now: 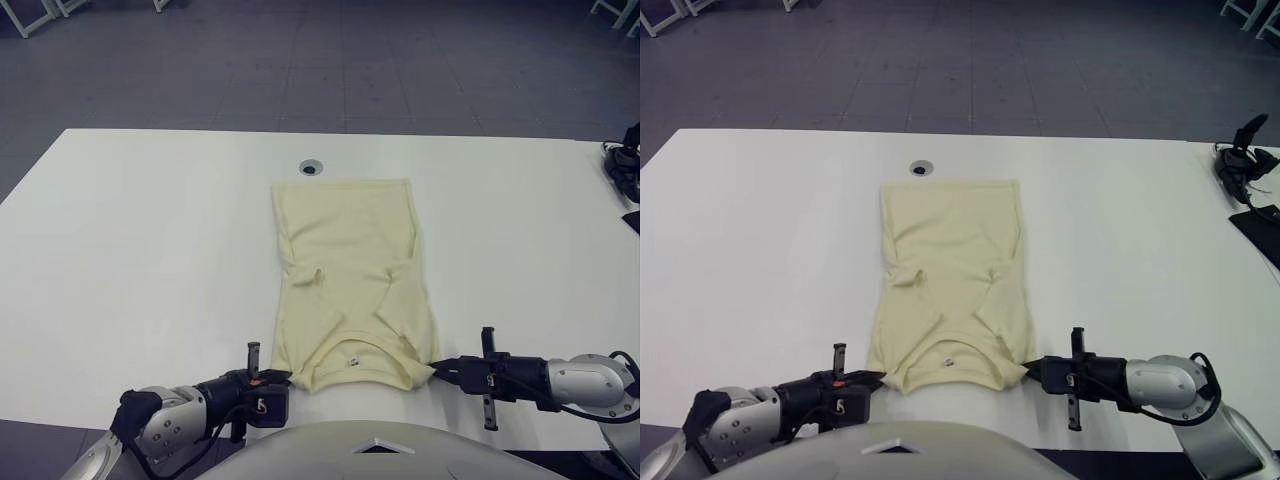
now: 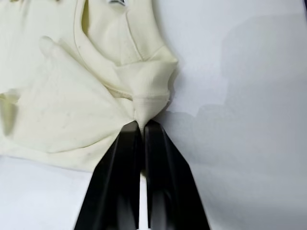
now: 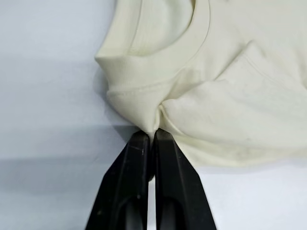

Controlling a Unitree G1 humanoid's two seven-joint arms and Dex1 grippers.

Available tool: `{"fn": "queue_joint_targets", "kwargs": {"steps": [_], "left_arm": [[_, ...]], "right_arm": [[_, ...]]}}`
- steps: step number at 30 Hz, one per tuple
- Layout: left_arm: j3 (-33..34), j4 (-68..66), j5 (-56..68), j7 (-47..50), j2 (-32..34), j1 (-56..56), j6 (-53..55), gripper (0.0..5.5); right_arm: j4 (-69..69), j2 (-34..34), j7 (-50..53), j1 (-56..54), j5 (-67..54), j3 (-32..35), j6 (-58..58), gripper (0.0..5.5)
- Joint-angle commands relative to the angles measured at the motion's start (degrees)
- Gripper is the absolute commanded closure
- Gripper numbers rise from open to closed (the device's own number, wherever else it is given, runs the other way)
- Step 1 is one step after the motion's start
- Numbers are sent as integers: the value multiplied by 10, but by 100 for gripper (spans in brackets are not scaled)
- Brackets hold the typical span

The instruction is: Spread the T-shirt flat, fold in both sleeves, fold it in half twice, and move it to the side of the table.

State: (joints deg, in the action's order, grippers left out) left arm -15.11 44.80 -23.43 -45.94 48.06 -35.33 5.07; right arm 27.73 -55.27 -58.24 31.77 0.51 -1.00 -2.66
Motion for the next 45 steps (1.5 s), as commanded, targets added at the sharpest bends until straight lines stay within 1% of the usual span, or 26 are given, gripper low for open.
{"fn": "queue_joint_targets", "kwargs": {"steps": [1,4,7,13,16,19,22,24,25,27,30,32,35,40,42,45], "left_arm": [[44,39,64,-24,15,-7,-3,550],[95,98,178,-63,22,-22,20,550],[147,126,247,-100,42,-44,24,550],[270,150,371,-166,70,-89,30,550],[322,151,404,-195,77,-111,32,550],[366,148,432,-217,76,-121,42,550],[393,143,486,-238,72,-125,57,550],[399,124,583,-246,69,-109,81,550],[394,108,606,-246,69,-94,92,550],[360,73,594,-238,75,-65,106,550],[309,45,574,-219,79,-16,125,550],[281,19,574,-203,71,34,134,550],[249,-31,580,-164,48,121,159,550],[204,-131,549,-171,45,204,156,550],[190,-178,535,-165,32,248,148,550],[188,-232,530,-137,1,313,144,550]], "right_arm": [[25,-29,-19,26,-8,31,5,549],[58,-54,-55,54,-42,80,2,549],[94,-72,-104,86,-89,135,1,549],[157,-85,-186,117,-174,238,36,549],[173,-93,-225,122,-206,280,69,549],[182,-98,-262,125,-233,313,100,549],[186,-111,-292,113,-251,331,126,549],[181,-122,-301,94,-268,328,145,549],[178,-128,-301,81,-273,320,153,549],[164,-144,-277,30,-271,274,172,549],[127,-169,-255,-69,-253,186,185,549],[90,-163,-249,-185,-236,101,199,549],[30,-123,-258,-344,-188,-16,215,549],[-84,-29,-278,-548,-100,-159,233,549],[-133,6,-276,-602,-69,-195,227,549],[-207,54,-256,-661,-31,-225,212,549]]}}
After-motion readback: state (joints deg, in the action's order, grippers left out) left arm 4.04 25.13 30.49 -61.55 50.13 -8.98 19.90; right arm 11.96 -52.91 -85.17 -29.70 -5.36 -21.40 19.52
